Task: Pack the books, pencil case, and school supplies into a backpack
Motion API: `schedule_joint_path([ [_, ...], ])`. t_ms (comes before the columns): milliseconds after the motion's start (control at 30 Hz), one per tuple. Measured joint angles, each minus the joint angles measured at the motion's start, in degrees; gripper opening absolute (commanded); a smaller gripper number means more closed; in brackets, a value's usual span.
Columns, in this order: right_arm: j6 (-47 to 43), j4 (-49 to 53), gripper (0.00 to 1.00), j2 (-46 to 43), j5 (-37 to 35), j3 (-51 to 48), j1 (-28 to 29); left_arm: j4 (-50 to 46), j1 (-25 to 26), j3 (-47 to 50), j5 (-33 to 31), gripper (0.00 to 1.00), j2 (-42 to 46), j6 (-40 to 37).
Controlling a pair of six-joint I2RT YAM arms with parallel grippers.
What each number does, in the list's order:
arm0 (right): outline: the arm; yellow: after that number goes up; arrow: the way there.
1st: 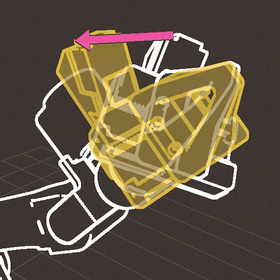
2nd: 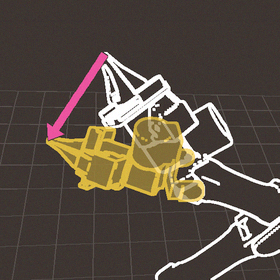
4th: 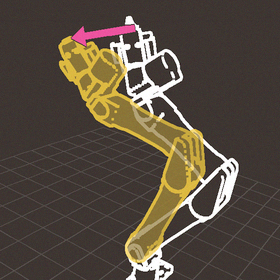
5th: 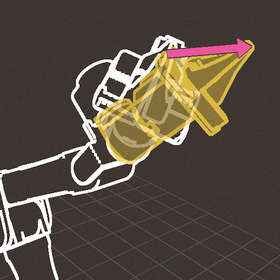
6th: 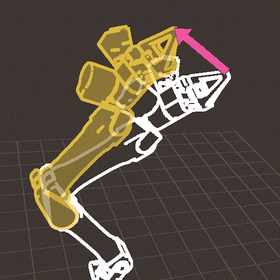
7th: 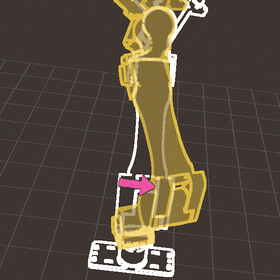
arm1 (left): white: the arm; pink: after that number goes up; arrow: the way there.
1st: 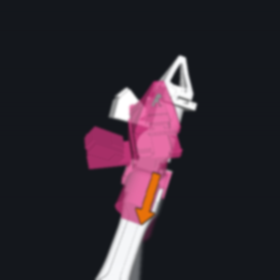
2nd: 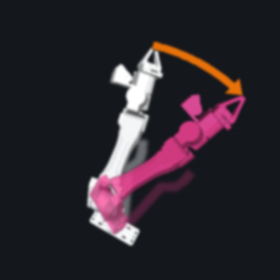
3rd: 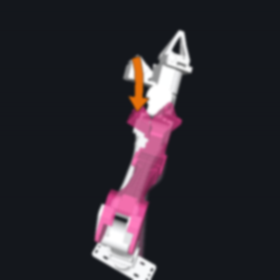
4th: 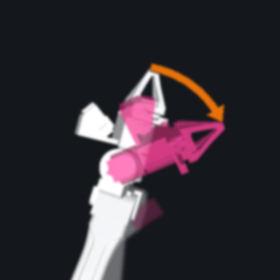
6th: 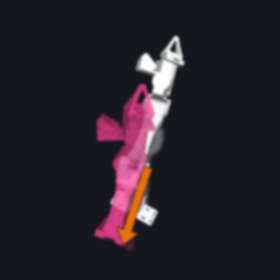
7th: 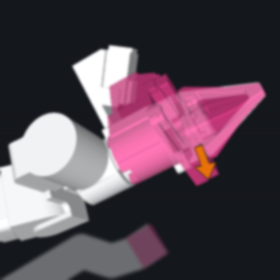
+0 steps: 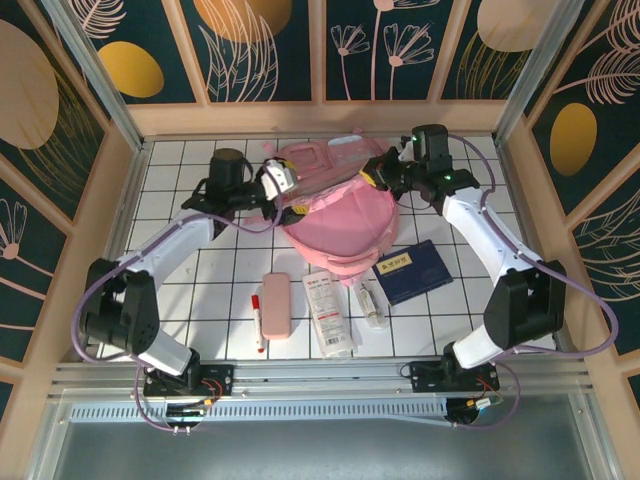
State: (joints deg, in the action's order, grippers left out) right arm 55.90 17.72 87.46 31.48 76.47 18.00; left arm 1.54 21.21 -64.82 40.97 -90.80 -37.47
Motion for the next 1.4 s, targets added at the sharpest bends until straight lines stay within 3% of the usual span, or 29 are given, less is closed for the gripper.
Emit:
schedule_joint_path([
  [133,-0.72,-0.90,0.00,0.09,0.13,0.07,0.00,-7.23,1.14,-3.80,1.62,0.90,-5.53,-5.35],
  [300,-1.16,-1.29,0.00,0.48,0.55,0.07,0.20,-14.01,2.80,-9.77,1.95,0.68,-11.74,-10.32],
  [567,-3.19,-1.20,0.00,0.92,1.16,0.90,1.14,-16.39,3.13,-17.20,0.20,0.61,-16.52,-8.98],
  [600,-3.67,-1.20,0.00,1.01,1.16,1.31,1.25,-17.38,3.13,-18.62,0.33,0.55,-17.27,-8.83],
  [700,-5.09,-1.25,0.00,1.14,0.90,2.01,1.44,-19.89,3.13,-21.94,0.55,0.10,-19.47,-8.26],
  [733,-5.66,-1.16,0.00,1.18,0.50,2.01,1.51,-20.22,3.06,-22.60,0.31,0.02,-20.11,-8.09],
  [833,-6.32,-0.24,0.00,1.77,0.04,2.01,1.81,-20.20,2.64,-24.09,-1.18,0.00,-21.16,-7.45],
  [867,-6.38,-0.20,0.02,1.84,0.00,2.01,1.88,-20.22,2.62,-24.30,-1.53,0.00,-21.33,-7.50],
  [933,-6.49,-0.02,0.27,1.84,-0.55,1.97,2.01,-20.11,2.69,-24.48,-2.32,0.00,-21.33,-7.15],
  [967,-6.43,0.11,0.33,1.84,-0.83,1.90,2.05,-19.74,2.75,-24.55,-2.78,0.00,-21.33,-6.73],
  [1133,-6.84,3.21,0.49,1.07,-6.84,0.44,2.82,-11.74,3.96,-20.26,-11.41,0.00,-19.37,-2.80],
  [1200,-6.14,4.83,0.74,-0.50,-9.86,-1.86,2.73,-7.43,4.50,-17.05,-15.65,0.00,-17.73,-1.95],
  [1400,-4.46,9.84,0.76,-8.76,-18.29,-11.32,0.24,2.32,4.57,-11.41,-24.30,0.00,-15.56,-0.11],
])
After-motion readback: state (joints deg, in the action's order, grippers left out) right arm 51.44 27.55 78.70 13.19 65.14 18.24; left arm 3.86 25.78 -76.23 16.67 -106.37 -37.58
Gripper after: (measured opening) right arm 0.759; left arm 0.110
